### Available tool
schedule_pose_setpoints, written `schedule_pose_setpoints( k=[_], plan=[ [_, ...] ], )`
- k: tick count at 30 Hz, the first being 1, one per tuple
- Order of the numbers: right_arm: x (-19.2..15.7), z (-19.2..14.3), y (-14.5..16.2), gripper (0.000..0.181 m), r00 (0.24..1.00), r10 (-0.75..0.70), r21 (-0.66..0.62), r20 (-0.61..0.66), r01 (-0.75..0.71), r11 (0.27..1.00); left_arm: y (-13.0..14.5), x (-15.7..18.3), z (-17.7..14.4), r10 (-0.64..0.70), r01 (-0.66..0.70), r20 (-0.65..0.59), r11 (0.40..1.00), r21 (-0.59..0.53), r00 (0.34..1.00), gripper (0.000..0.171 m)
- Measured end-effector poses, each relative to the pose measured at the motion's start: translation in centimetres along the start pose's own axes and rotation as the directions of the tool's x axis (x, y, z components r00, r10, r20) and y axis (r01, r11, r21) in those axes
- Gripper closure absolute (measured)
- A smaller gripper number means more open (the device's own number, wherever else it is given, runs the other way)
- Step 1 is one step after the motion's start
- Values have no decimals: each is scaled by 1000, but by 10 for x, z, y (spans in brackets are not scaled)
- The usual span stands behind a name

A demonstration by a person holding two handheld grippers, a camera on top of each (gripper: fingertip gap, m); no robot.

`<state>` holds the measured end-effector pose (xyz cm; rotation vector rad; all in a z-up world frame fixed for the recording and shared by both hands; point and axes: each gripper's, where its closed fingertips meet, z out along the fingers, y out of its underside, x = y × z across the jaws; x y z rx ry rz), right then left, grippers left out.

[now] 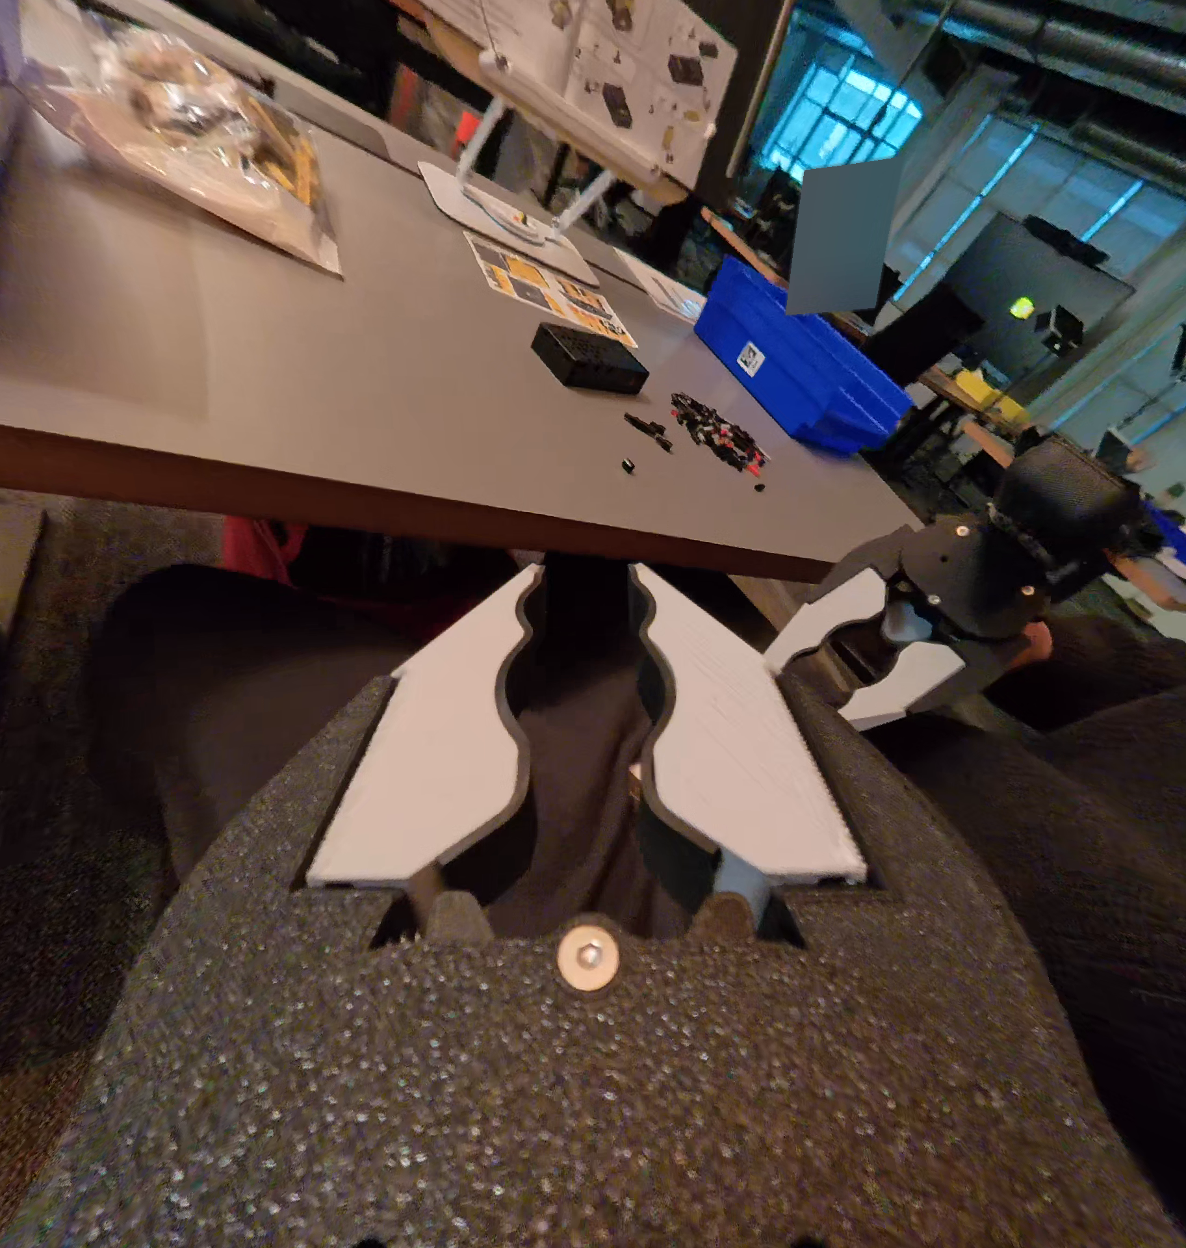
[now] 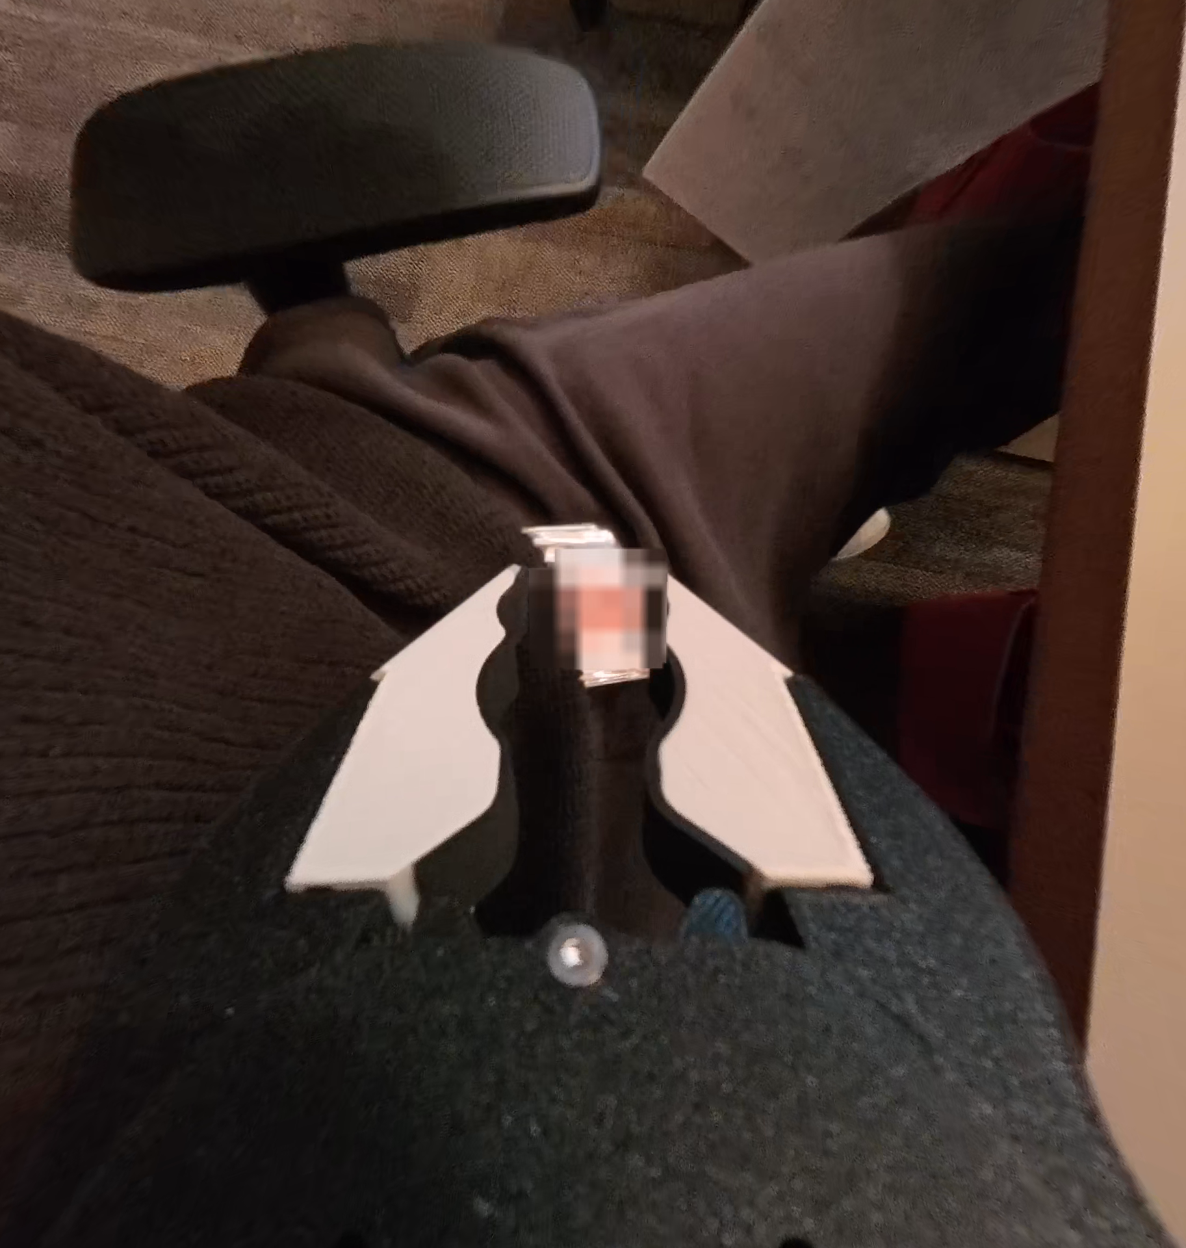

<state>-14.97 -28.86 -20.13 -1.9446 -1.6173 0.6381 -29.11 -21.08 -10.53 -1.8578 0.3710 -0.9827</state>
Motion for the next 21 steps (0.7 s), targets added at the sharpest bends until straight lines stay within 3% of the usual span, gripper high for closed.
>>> schedule_pose_setpoints(
  k=[3,10,16,21],
  plan=[
    [-13,-8,-1,145,1000,7,25,-1,-7,1000,9,15,-23,-15,14,28,998,60,999,148],
    [-49,-46,19,143,996,-7,86,-88,15,996,65,77,-83,-82,63,138,989,135,987,148],
    [-72,-88,57,144,987,-4,150,-161,29,988,117,141,-106,-121,93,221,987,132,968,148],
    [-85,-104,81,143,989,21,202,-145,8,979,151,178,-119,-186,150,272,977,151,944,148]
  ],
)
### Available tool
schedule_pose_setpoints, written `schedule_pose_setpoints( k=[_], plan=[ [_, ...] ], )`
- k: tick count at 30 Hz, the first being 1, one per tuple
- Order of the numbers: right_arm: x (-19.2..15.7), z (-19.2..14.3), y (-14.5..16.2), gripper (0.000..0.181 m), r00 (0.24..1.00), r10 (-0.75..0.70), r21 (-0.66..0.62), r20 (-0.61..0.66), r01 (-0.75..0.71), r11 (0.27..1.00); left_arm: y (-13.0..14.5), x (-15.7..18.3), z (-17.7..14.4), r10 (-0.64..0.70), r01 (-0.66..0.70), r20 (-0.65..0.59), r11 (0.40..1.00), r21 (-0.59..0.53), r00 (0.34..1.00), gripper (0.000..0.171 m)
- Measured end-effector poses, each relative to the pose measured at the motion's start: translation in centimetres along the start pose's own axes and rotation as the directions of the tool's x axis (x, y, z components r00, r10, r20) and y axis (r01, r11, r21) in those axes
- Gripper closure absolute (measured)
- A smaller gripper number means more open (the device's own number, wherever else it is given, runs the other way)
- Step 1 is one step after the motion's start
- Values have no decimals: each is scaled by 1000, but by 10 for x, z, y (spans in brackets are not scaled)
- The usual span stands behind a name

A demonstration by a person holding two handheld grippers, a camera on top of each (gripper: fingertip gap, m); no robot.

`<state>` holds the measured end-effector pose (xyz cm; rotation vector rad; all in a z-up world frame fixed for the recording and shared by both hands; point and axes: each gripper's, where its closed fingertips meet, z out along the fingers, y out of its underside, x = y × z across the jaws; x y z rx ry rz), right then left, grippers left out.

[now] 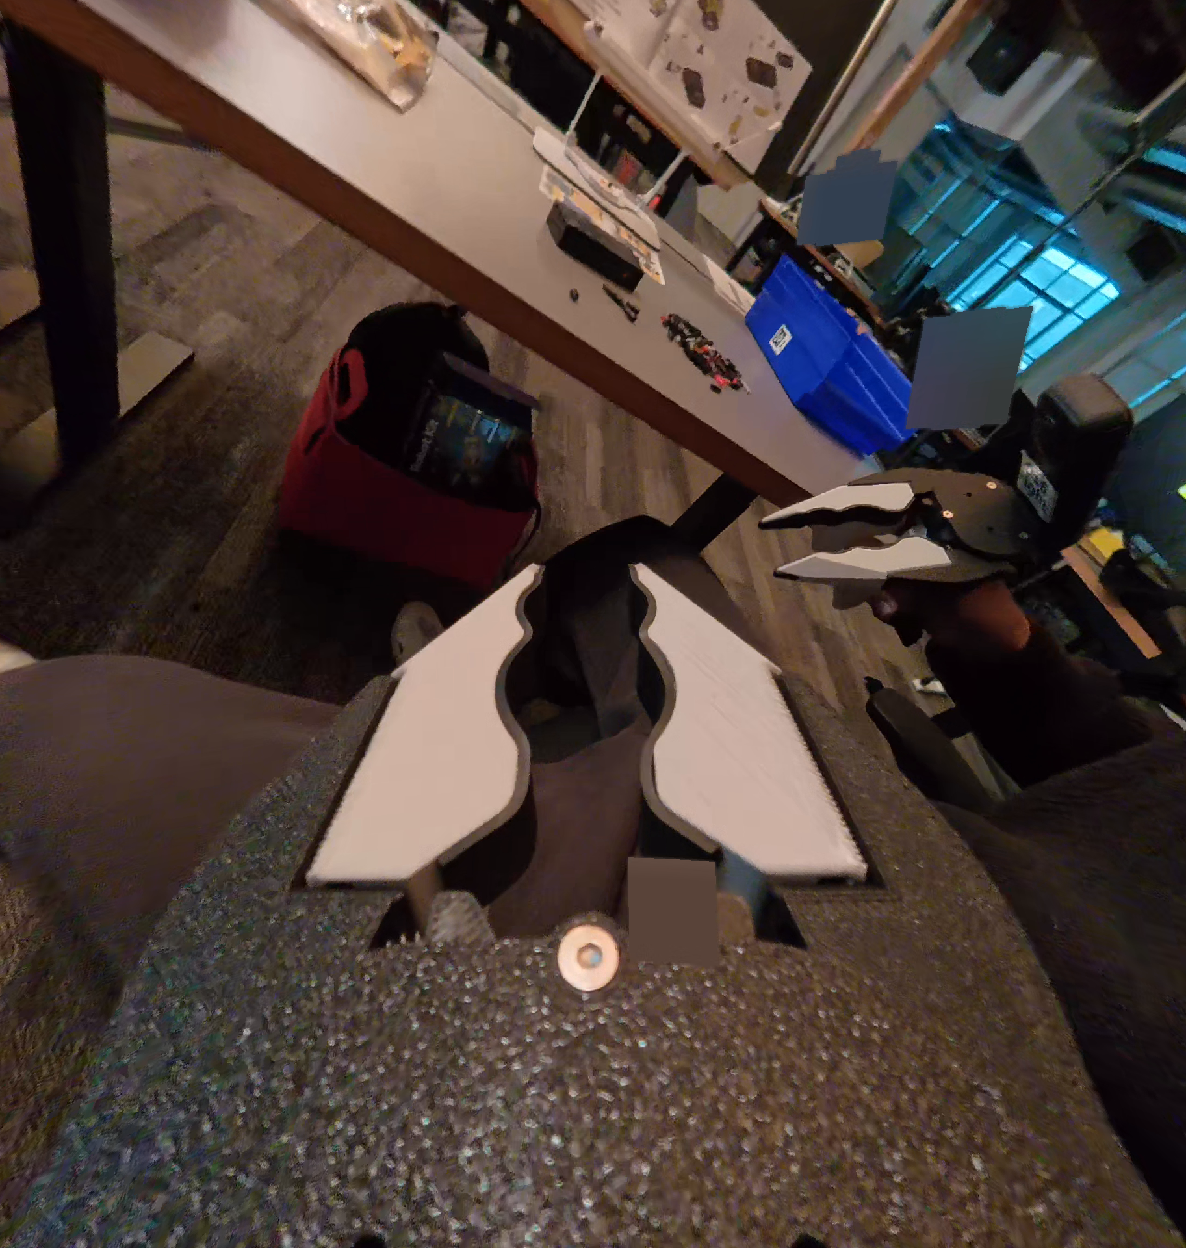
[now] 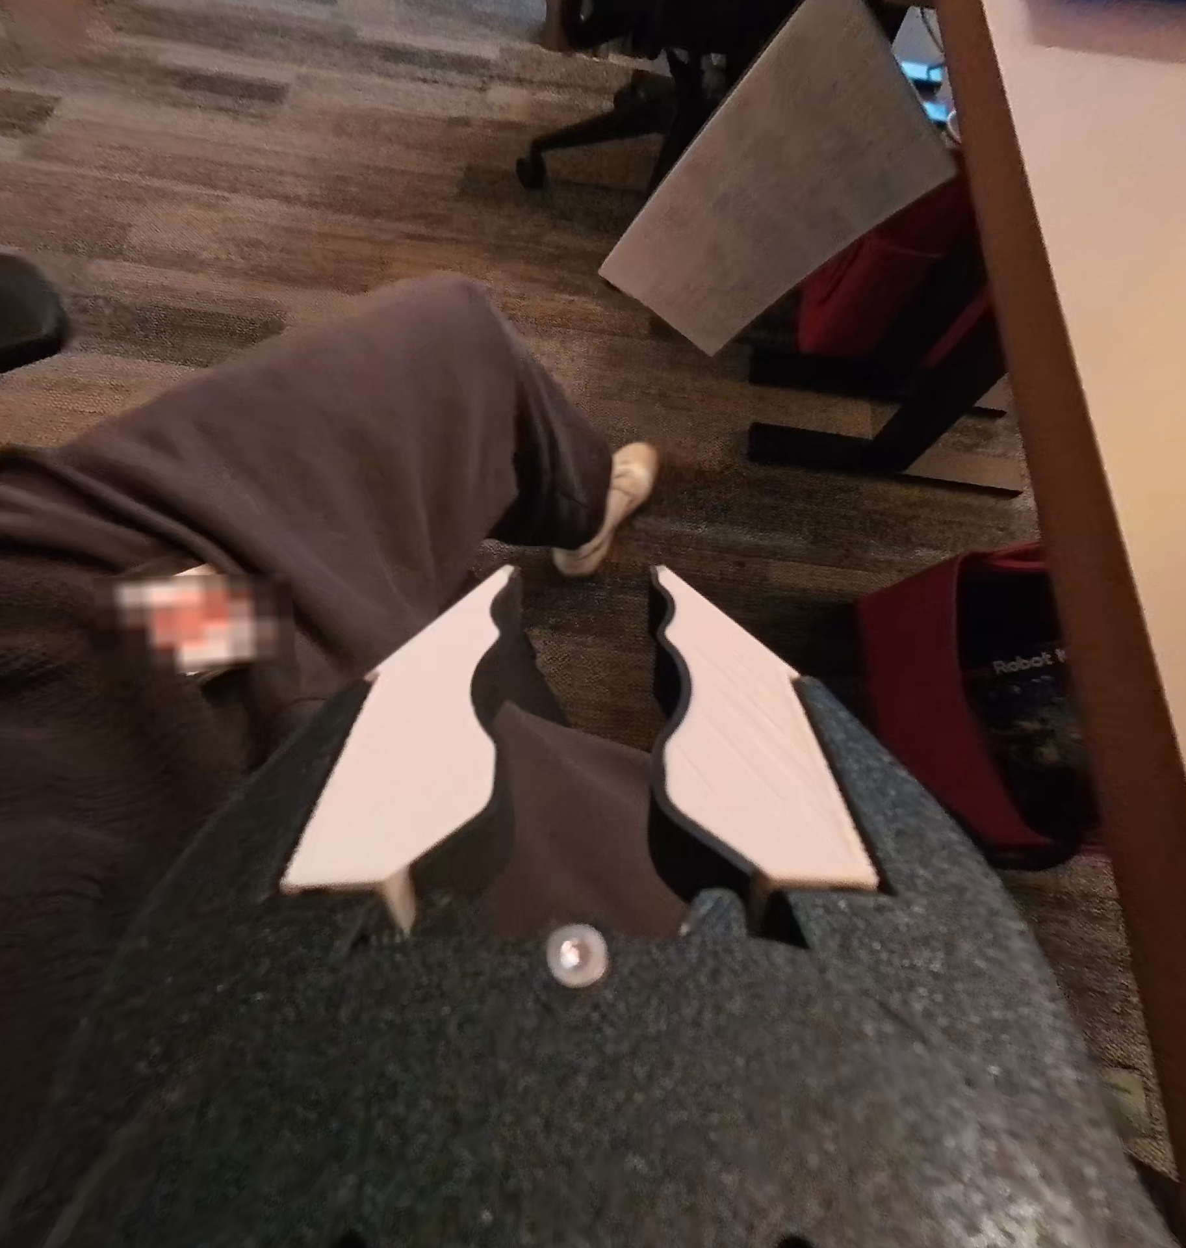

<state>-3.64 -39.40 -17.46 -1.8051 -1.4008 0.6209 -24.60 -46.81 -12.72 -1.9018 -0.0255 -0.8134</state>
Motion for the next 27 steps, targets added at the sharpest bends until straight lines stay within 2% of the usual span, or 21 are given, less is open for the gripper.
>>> schedule_pose_setpoints(
  k=[5,9,12,14,16,18,20,22,25,27],
  plan=[
    [-1,6,7,144,999,1,49,43,-3,999,35,11,-15,-84,84,53,996,-6,995,148],
    [3,46,3,143,997,-38,92,66,32,995,57,12,-19,-136,136,82,991,8,987,148],
    [21,104,-4,143,990,-138,147,0,137,980,69,7,-21,-146,145,109,989,25,983,148],
    [49,161,5,158,969,-232,119,-90,242,963,77,-3,-23,-130,130,142,991,13,981,148],
    [81,229,25,162,939,-320,45,-129,328,944,79,-21,-25,-94,97,186,995,-10,978,148],
    [108,303,61,163,941,-331,-51,-77,327,944,73,-54,-31,-30,42,250,998,-43,968,148],
    [140,370,104,162,955,-293,-160,-46,282,946,55,-98,-35,38,-20,299,998,-61,954,148],
    [171,426,135,162,983,-174,-213,-62,157,964,35,-154,-31,67,-49,320,997,-63,945,148],
    [211,501,184,162,989,60,-239,-133,-91,967,30,-271,-11,96,-59,354,992,-114,930,148],
    [234,545,227,162,962,180,-249,-206,-229,941,45,-359,1,88,-29,405,988,-150,910,148]
  ],
)
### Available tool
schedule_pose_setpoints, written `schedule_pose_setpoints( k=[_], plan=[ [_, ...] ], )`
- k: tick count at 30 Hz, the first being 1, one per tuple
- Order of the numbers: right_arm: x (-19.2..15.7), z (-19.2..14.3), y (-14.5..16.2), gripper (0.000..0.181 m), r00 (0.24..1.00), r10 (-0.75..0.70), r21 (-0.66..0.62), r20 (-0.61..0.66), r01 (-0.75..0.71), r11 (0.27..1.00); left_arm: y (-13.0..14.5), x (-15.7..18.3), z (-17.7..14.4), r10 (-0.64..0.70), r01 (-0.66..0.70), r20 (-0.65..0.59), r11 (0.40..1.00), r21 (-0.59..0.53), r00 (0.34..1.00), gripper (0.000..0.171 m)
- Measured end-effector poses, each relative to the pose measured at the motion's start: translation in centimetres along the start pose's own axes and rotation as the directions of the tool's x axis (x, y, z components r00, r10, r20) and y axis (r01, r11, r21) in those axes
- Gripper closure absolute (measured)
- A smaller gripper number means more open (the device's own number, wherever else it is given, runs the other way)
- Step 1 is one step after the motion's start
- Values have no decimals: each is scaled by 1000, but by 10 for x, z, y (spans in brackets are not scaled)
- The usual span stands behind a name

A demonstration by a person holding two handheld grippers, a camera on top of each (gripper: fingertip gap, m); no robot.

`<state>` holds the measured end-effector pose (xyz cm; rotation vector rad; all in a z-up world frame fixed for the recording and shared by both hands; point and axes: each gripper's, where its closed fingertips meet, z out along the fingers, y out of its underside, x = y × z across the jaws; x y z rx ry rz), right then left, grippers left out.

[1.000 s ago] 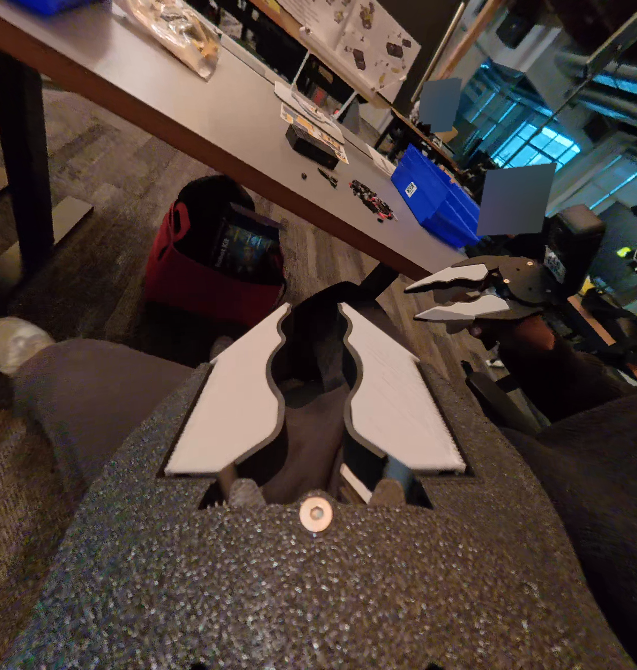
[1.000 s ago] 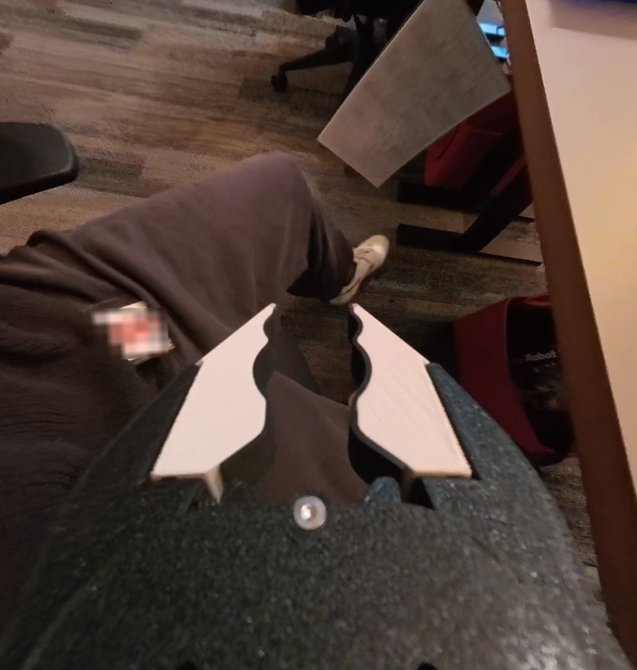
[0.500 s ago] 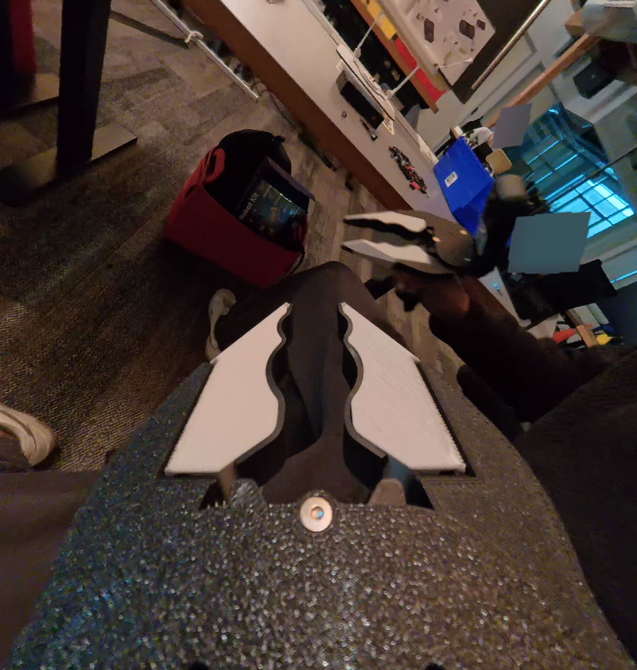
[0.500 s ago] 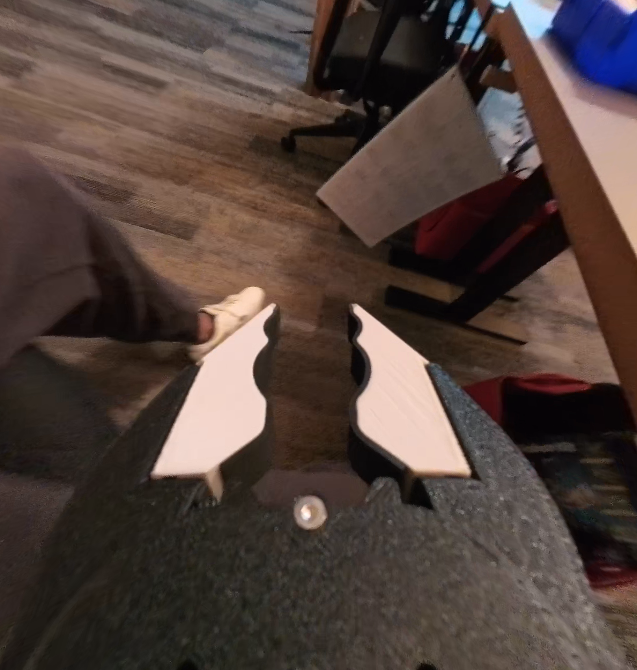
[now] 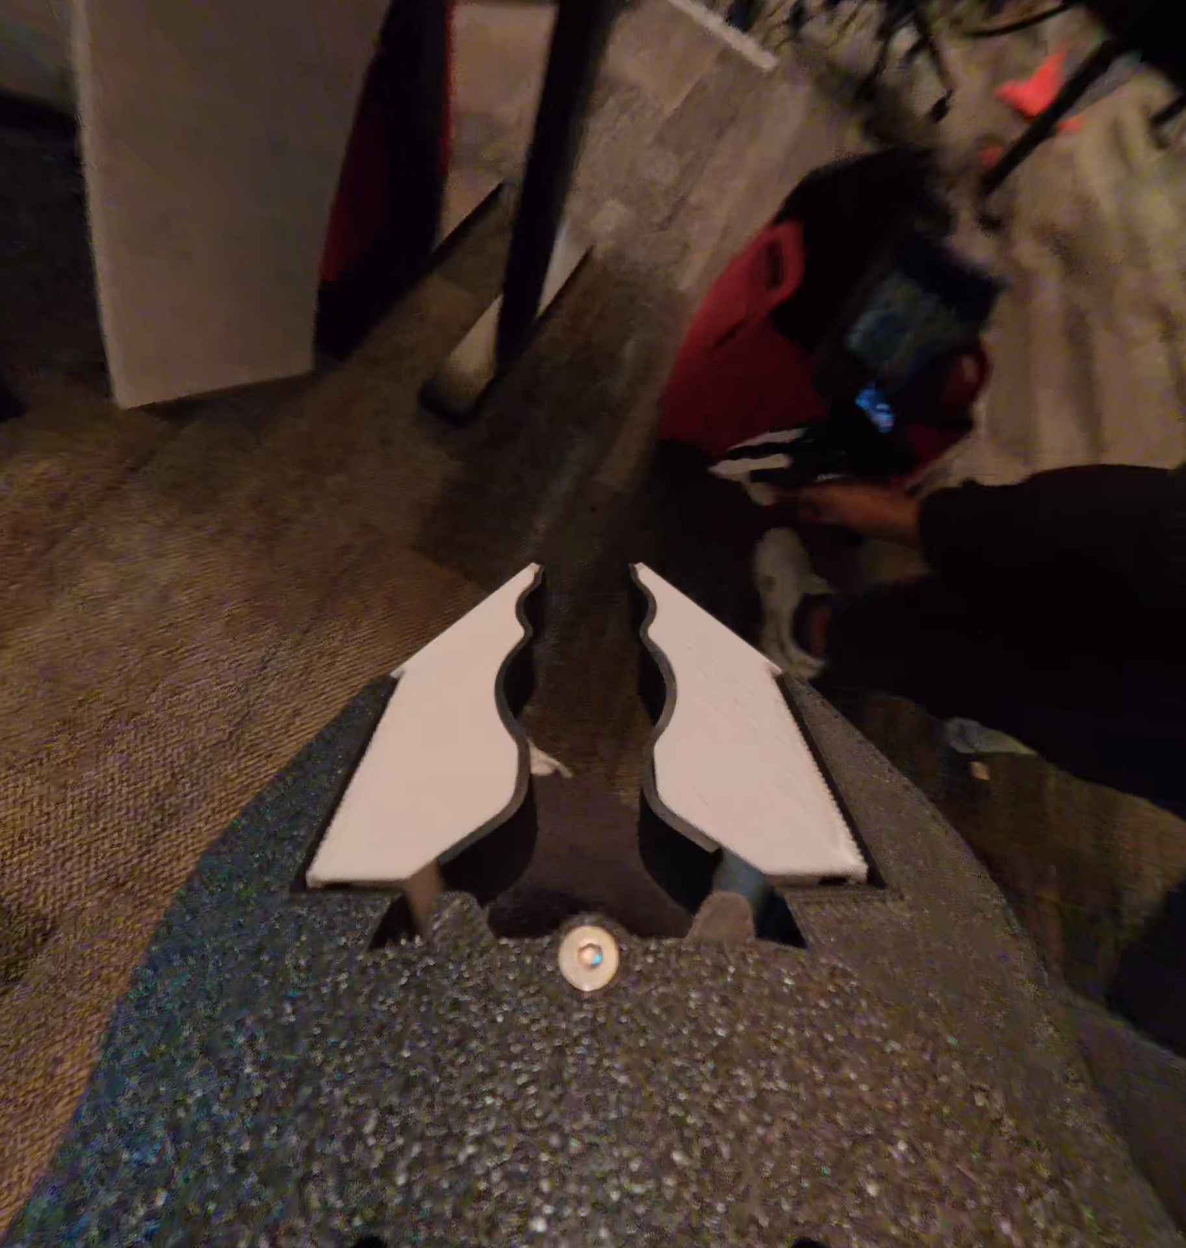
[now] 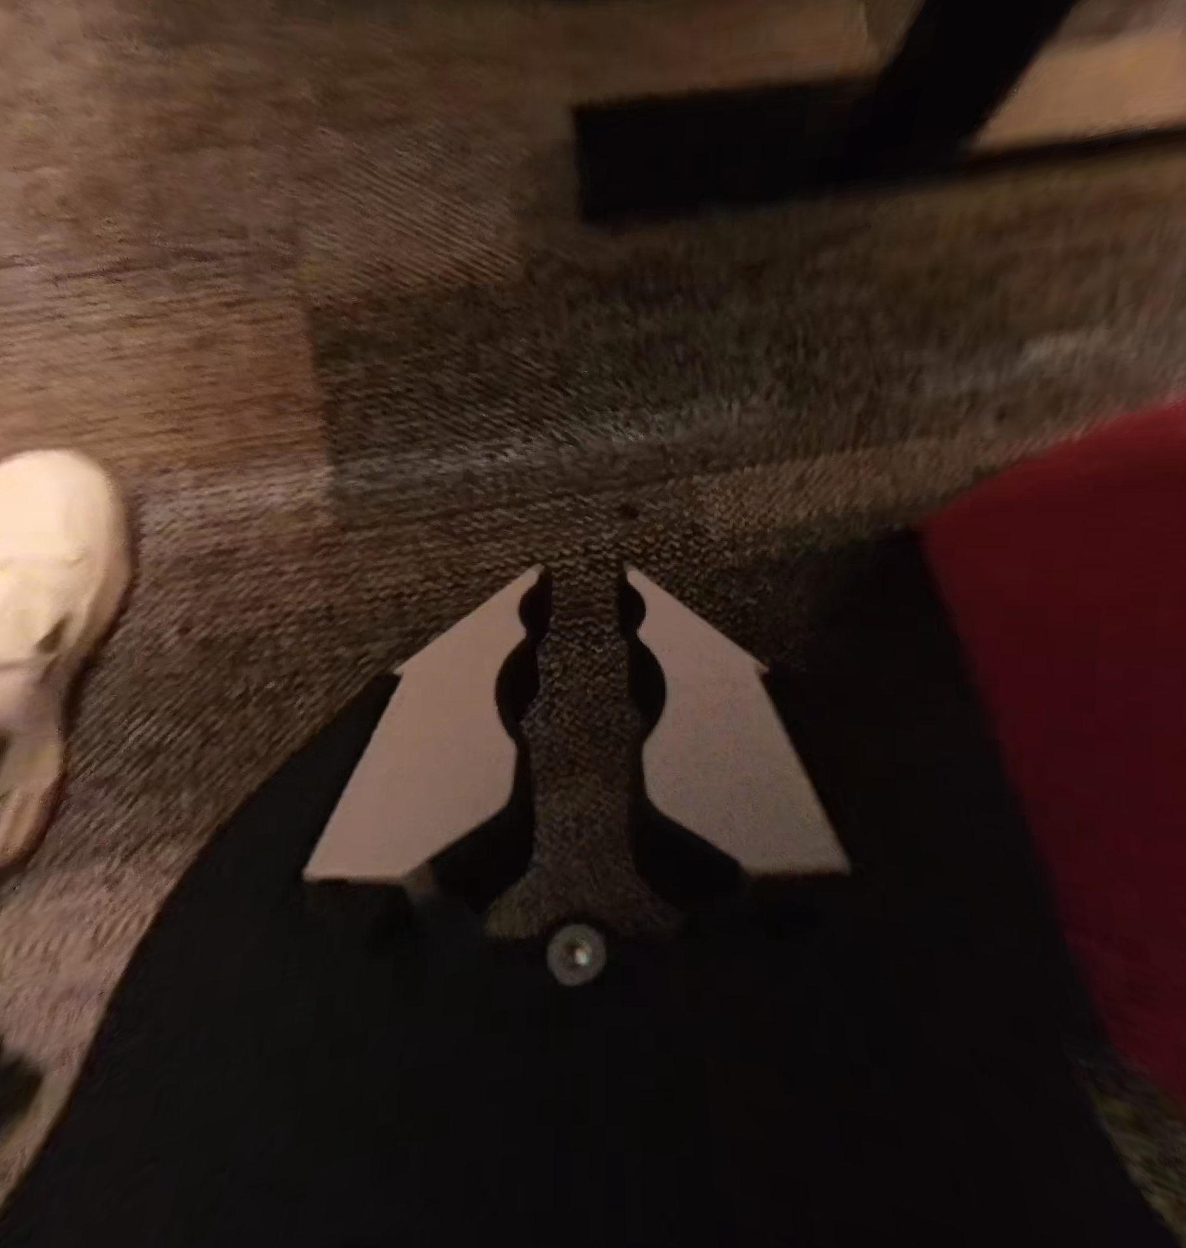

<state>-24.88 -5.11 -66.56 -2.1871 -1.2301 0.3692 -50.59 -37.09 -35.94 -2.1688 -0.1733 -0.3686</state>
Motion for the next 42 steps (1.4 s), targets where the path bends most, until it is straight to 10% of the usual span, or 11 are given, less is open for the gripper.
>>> schedule_pose_setpoints(
  k=[8,18,29,35,42],
  plan=[
    [26,173,71,162,999,3,-71,-38,-6,997,85,-159,123,-223,227,82,973,-48,971,148],
    [42,237,85,159,853,-445,-198,271,502,842,131,-162,200,-300,306,64,946,-107,952,148],
    [29,257,87,173,763,-505,-207,404,614,762,145,-151,224,-311,314,42,940,-137,949,148],
    [1,193,49,176,855,-339,-151,392,424,893,104,-143,201,-300,301,36,953,-39,953,148],
    [-97,-58,-12,176,855,-293,-81,428,360,930,-31,-26,82,-160,186,-165,970,154,973,148]
  ],
)
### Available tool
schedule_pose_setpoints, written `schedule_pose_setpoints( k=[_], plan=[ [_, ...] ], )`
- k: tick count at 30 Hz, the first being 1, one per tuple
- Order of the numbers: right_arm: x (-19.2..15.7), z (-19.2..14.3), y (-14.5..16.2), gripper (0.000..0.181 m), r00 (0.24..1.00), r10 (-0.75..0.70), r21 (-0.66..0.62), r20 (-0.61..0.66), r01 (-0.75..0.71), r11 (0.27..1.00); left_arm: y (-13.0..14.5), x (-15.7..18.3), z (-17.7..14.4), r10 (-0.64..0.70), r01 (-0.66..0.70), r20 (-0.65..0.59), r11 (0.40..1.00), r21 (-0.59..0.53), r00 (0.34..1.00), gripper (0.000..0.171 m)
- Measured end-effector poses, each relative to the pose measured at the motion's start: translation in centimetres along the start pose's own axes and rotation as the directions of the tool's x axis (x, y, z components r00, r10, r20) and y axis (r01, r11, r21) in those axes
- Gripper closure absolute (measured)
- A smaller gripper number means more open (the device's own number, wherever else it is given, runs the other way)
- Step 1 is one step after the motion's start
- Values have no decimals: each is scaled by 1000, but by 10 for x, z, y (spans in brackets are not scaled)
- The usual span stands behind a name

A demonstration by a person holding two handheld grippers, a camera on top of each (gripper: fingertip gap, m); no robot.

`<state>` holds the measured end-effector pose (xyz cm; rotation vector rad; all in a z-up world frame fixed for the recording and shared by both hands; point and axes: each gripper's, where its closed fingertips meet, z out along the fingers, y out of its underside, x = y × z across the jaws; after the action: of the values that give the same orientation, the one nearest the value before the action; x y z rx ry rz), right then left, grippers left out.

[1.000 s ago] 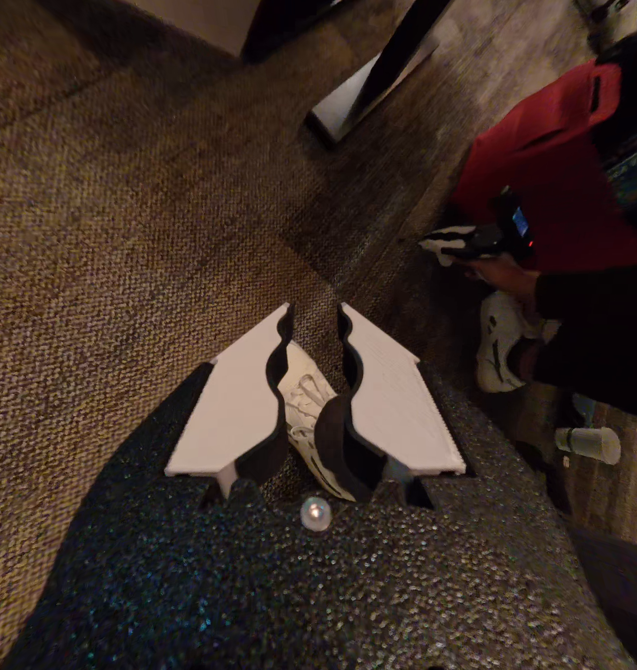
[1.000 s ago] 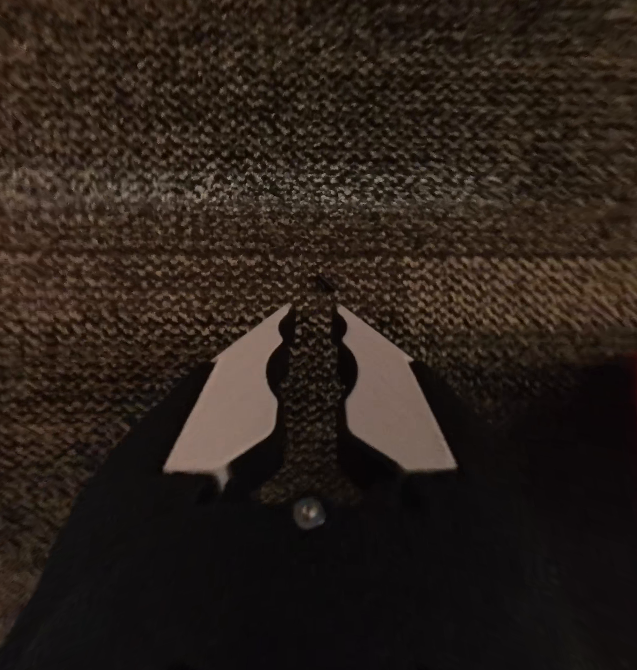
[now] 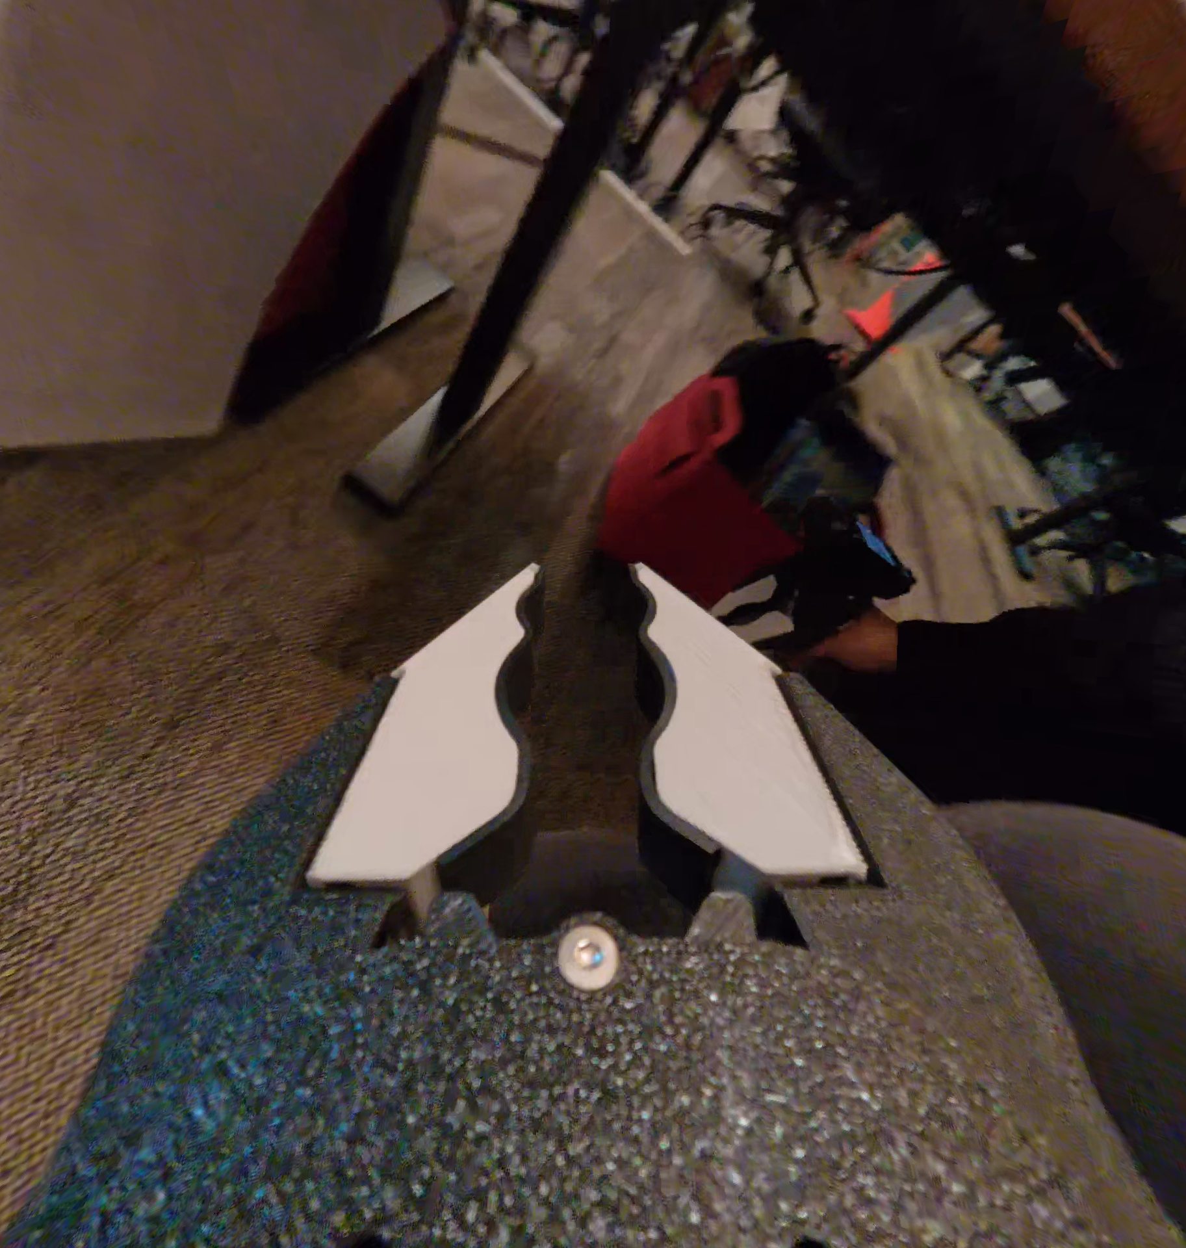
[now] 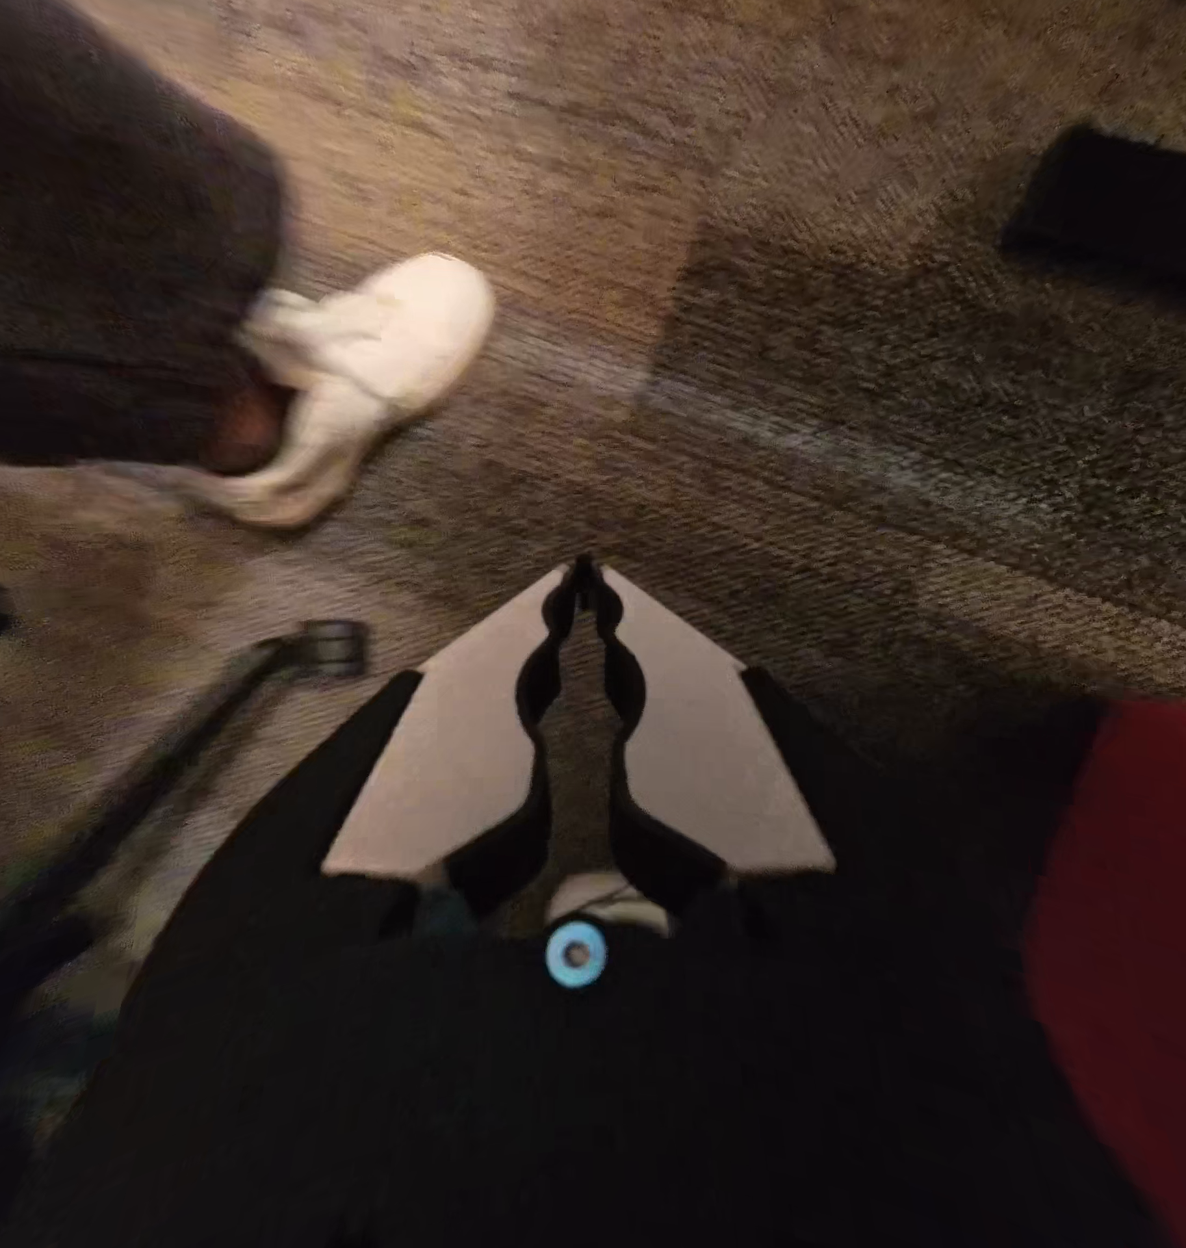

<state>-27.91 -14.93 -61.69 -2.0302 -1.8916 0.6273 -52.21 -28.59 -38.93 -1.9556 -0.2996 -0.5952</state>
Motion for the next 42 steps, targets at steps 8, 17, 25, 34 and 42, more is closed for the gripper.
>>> schedule_pose_setpoints(
  k=[8,17,25,34,42],
  plan=[
    [-190,-327,-43,177,975,-103,333,-197,165,928,-33,268,-61,0,-33,-401,996,-77,916,148],
    [-166,-511,7,176,850,207,621,-485,168,766,20,449,-12,56,-170,-554,973,-157,831,149],
    [-112,-571,-40,177,831,330,794,-448,200,574,-35,446,32,174,-179,-556,983,46,813,171],
    [-51,-543,-45,176,795,425,653,-432,-49,755,-105,453,109,493,-474,-534,861,186,687,171],
    [-38,-583,-29,176,661,464,685,-589,105,721,-108,529,164,408,-511,-707,856,76,578,171]
  ],
)
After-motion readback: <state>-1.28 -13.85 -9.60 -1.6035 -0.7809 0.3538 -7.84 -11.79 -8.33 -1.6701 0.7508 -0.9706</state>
